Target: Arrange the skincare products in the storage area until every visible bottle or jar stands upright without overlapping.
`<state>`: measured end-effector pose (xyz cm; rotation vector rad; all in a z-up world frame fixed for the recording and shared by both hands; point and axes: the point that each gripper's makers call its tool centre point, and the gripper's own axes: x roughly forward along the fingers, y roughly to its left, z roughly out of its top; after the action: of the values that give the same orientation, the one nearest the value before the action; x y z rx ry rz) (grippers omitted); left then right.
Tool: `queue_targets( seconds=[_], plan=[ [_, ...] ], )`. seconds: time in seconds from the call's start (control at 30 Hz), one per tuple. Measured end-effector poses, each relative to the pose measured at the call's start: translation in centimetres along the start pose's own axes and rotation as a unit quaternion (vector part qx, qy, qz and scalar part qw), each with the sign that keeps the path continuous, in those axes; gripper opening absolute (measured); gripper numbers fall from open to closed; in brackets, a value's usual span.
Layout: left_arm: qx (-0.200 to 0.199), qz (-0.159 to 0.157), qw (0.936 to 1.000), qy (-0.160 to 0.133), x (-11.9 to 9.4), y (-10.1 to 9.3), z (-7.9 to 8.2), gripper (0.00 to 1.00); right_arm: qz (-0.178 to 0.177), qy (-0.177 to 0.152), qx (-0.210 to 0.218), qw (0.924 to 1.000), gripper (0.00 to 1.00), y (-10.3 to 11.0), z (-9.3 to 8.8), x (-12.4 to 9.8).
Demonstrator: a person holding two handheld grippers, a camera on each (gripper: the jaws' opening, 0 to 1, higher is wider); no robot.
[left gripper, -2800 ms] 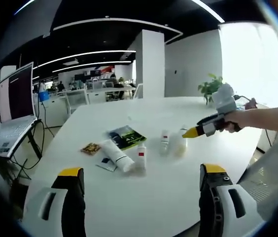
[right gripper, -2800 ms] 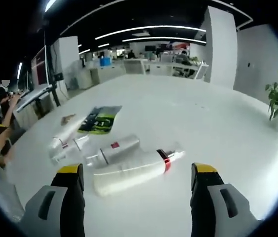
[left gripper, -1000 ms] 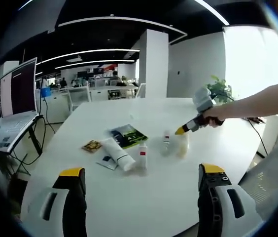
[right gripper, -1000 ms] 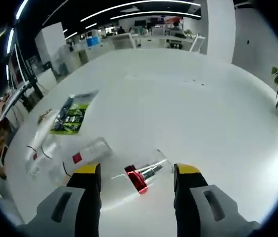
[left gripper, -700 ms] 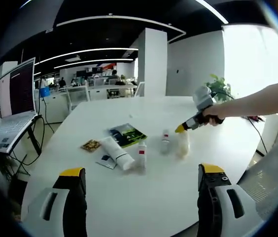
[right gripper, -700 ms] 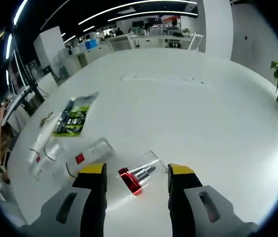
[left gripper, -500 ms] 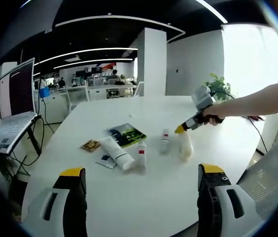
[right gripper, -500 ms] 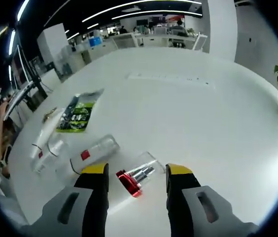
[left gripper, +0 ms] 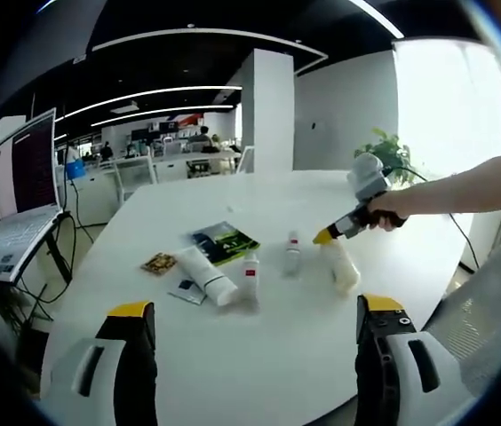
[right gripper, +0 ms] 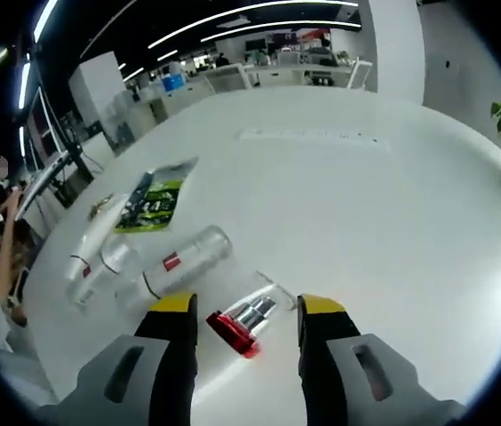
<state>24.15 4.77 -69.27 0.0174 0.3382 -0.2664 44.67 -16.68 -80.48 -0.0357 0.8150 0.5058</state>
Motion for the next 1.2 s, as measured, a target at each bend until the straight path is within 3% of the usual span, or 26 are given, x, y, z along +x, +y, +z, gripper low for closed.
queue_targets(
  seconds=[0.03,0.07,0.1,0.17,0.73,0.83,1.2],
  plan=[
    [-0.005,-0.002,1.0,-0.001,0.0,-0.2,0.0,0.88,0.001,-0.001,0.002,1.0,0.44,0.1,-0.2,-0.1],
    [-0.039,0.025,0.9982,0.037,-0.7,0.4,-1.7,0.88,0.001,-0.001,0.005,1.0,0.44,0.2,-0.3,-0.2],
    [-0.032,0.015,0.9991,0.025,-0.3,0.2,-1.2,0.88,0.002,-0.002,0.008,1.0,0.44,0.4,-0.6,-0.5],
    [-0.034,0.016,0.9989,0.028,-0.7,0.2,-0.8,0.88,0.004,-0.003,0.01,0.9999,0.44,0.6,-0.8,-0.5],
    [-0.023,-0.018,0.9991,0.03,-0.2,-0.5,-0.8,0.88,0.014,-0.025,0.027,0.9992,0.41,0.7,-2.0,-1.2],
    [-0.041,-0.05,0.9975,0.026,-0.1,-1.5,-0.7,0.88,0.018,-0.027,0.033,0.9989,0.37,0.6,-2.0,-1.2],
    [-0.027,-0.087,0.9944,0.053,0.6,-2.1,-1.2,0.88,0.023,-0.028,0.026,0.999,0.38,1.6,-2.9,-1.2]
  ],
)
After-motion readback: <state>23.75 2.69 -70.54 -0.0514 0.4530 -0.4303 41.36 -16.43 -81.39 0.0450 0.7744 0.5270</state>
